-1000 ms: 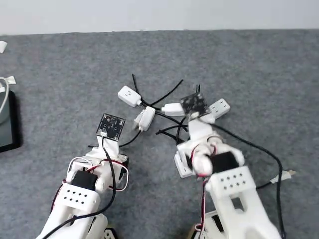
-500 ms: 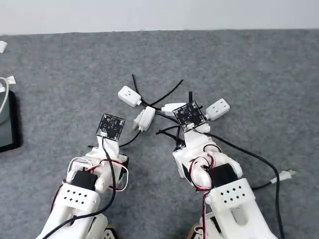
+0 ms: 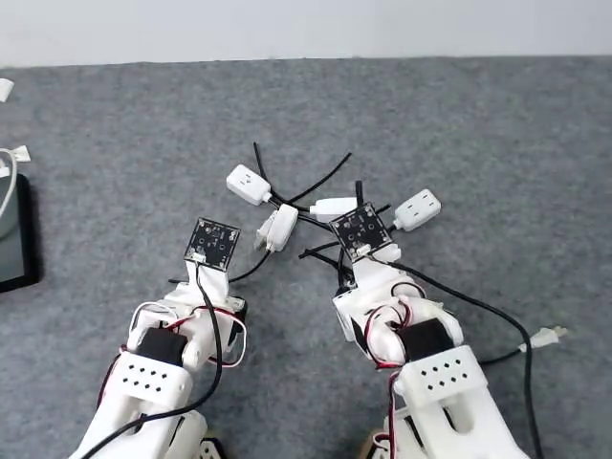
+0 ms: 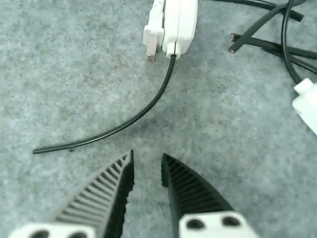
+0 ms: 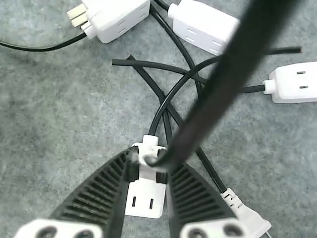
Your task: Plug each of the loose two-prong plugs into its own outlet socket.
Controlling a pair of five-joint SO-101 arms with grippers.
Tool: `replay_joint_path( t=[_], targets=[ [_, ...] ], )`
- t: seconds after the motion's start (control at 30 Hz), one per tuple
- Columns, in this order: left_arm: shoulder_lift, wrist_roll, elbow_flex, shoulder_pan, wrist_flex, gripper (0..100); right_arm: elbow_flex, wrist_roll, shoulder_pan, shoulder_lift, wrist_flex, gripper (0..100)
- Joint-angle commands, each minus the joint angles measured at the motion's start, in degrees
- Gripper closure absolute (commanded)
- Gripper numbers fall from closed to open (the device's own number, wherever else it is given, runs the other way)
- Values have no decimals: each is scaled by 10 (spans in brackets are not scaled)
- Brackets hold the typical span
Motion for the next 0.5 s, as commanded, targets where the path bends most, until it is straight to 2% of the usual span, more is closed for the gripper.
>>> replay_joint_path(
  t=[0.0, 0.3, 0.47],
  targets=[
    [-9, 0, -6, -4, -16, 981, 14, 8, 7, 6, -5, 991],
    [-9, 0, -6, -5, -16, 981, 33, 30, 12, 6, 44, 991],
    [-9, 0, -6, -4, -16, 981, 34, 55, 65, 6, 64, 991]
  ],
)
